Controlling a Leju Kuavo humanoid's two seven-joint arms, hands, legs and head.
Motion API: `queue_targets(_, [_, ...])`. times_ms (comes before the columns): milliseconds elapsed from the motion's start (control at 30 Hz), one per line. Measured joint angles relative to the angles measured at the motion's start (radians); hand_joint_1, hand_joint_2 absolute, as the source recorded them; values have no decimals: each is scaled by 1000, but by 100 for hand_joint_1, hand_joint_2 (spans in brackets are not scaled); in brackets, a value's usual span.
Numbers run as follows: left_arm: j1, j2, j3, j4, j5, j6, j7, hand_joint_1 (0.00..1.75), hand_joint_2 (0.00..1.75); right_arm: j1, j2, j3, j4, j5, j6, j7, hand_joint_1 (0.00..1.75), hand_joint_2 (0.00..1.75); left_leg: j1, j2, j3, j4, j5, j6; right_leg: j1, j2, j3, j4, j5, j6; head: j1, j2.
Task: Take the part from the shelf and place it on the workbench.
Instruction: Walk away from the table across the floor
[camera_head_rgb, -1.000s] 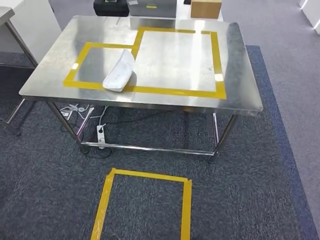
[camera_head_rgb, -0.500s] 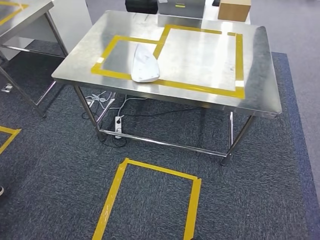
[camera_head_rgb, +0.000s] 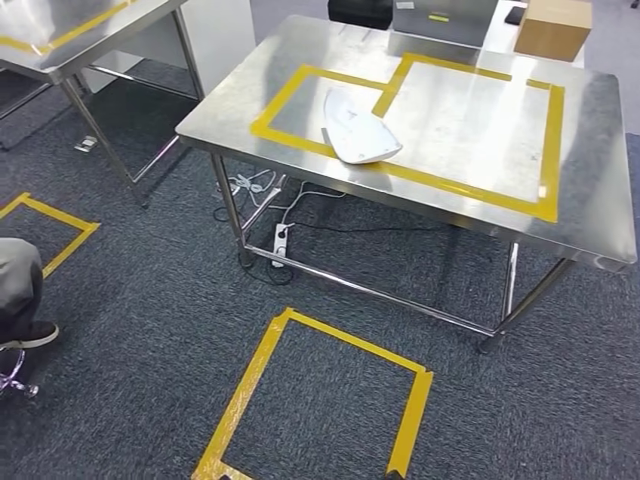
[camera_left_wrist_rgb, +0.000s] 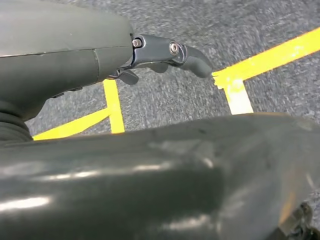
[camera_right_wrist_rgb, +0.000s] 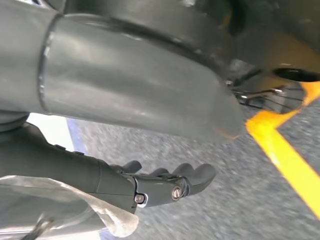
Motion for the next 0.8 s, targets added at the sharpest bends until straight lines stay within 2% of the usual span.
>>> queue_targets(67, [3,-1,0,1,-2,5,-1,0,0,-1,0,0,0,0,2,1,0,0,1,-20,-13,2,8,-14,-1,-12,2,-7,0,-5,-1,0])
queue_targets(100, [6,-1,0,1,-2,7,-1,0,0,-1,1,-1,0,0,2,1,0,0,1,-14,-18,7,5,-20,-3,-23,3,-9,4,-9,-2,0])
queue_targets(133, [8,-1,0,2,-2,8,-1,0,0,-1,2,-1,0,0,3,1,0,0,0,3,-28,26,-7,-27,-5,-35,4,-13,8,-14,-5,0])
queue_targets(167, [9,-1,0,3,-3,8,-1,0,0,0,2,-1,0,0,4,1,0,0,0,27,-44,62,-31,-33,-7,-49,4,-16,11,-18,-8,0])
queue_targets(200, [8,-2,0,3,-5,8,-1,0,0,1,3,-2,0,0,5,1,0,0,1,55,-70,121,-65,-39,-7,-64,4,-16,12,-20,-10,0])
queue_targets(233, [6,-2,0,3,-8,7,-2,0,0,3,3,-2,0,0,8,1,0,0,4,71,-100,191,-98,-45,-6,-79,3,-16,11,-21,-13,0])
queue_targets(267, [6,-2,0,3,-11,4,-2,0,0,4,3,-2,0,-1,11,1,0,0,7,77,-126,252,-122,-49,-6,-95,3,-16,11,-21,-13,0])
queue_targets(300, [7,-2,0,3,-14,1,-3,0,0,4,3,-2,0,-1,14,1,0,0,11,81,-140,287,-129,-52,-6,-111,2,-16,10,-20,-13,0])
queue_targets(333, [8,-2,0,4,-15,-1,-3,0,0,3,3,-2,0,-3,17,1,0,0,13,83,-134,282,-116,-54,-6,-124,3,-15,10,-20,-13,0])
queue_targets(367, [10,-2,-1,4,-16,-3,-4,0,0,2,3,-2,0,-4,19,1,0,0,15,89,-108,235,-86,-54,-6,-137,4,-15,8,-18,-13,0])
queue_targets(400, [11,-2,-1,5,-17,-3,-4,0,0,1,3,-2,0,-5,20,1,0,0,15,106,-70,163,-51,-52,-6,-149,7,-16,6,-16,-14,0])
queue_targets(433, [10,-2,-1,5,-18,-3,-4,0,0,1,3,-2,0,-6,21,1,0,0,11,131,-34,92,-28,-49,-3,-160,8,-15,4,-12,-14,0])
queue_targets(467, [8,-3,-1,5,-18,-3,-4,0,0,1,3,-2,0,-6,21,1,0,0,7,151,-9,40,-13,-43,0,-171,9,-14,1,-7,-14,0])
queue_targets(500, [7,-3,-1,5,-19,-4,-4,0,0,0,3,-2,0,-6,21,1,0,0,3,165,2,13,-11,-36,3,-181,10,-13,-2,-3,-14,0])
queue_targets(533, [8,-4,-1,5,-18,-5,-4,0,0,0,3,-2,0,-5,21,1,0,0,-1,166,1,9,-15,-29,6,-191,10,-12,-3,2,-13,0])
queue_targets(567, [9,-4,-1,6,-18,-6,-4,0,0,-2,3,-2,0,-5,22,1,0,0,0,155,-3,9,-13,-21,6,-201,12,-12,-4,7,-12,0])
queue_targets(600, [12,-4,0,6,-17,-8,-4,0,0,-4,3,-3,0,-4,22,1,0,0,1,144,-5,8,-11,-15,4,-200,12,-10,-9,12,-12,0])
queue_targets(633, [13,-4,0,7,-17,-9,-4,0,0,-6,3,-3,0,-4,23,0,0,0,2,133,-6,6,-9,-8,2,-184,6,4,-22,17,-10,0])
queue_targets(667, [13,-4,0,7,-16,-10,-4,0,0,-7,3,-3,0,-4,23,0,0,0,3,122,-7,4,-6,0,0,-158,-9,37,-46,21,-9,0])
queue_targets(733, [10,-4,0,7,-15,-10,-4,0,0,-5,3,-3,0,-4,23,-2,0,0,3,98,-11,3,-2,10,-2,-98,-71,166,-112,23,-5,0])
queue_targets(767, [10,-5,0,7,-14,-10,-3,0,0,-2,3,-3,0,-4,23,-3,0,0,1,85,-13,3,-1,13,-1,-84,-106,235,-137,22,-4,0])
queue_targets(800, [10,-5,0,7,-14,-9,-2,0,0,0,3,-3,0,-2,23,-4,0,0,-2,71,-14,3,0,14,-1,-78,-131,279,-145,20,-4,0])
